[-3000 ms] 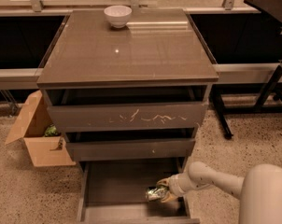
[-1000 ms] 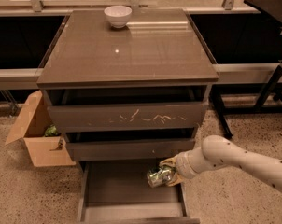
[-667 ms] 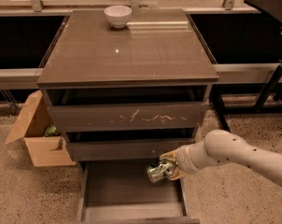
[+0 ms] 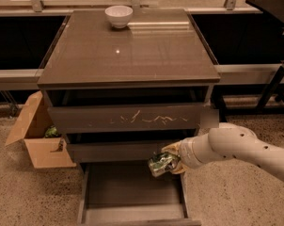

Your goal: Pick green can from bottom drawer and place on counter

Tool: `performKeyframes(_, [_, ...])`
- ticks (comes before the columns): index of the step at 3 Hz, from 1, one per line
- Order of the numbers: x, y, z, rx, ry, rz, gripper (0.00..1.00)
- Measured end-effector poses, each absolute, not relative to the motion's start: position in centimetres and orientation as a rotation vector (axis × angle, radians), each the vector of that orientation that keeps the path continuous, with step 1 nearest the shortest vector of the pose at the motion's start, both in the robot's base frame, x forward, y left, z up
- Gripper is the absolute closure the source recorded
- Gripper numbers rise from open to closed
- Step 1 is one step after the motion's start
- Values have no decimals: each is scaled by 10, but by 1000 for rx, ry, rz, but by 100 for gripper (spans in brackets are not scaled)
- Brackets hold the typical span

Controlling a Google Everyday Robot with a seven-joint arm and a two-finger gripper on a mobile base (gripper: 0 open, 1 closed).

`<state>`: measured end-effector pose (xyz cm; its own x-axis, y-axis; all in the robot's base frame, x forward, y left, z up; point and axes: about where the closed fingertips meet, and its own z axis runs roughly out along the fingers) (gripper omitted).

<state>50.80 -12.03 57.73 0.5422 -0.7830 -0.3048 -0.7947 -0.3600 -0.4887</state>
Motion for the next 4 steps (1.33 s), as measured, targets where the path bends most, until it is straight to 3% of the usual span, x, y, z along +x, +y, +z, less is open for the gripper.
performKeyframes(4, [521,-126,764,-2216,941,-484,100])
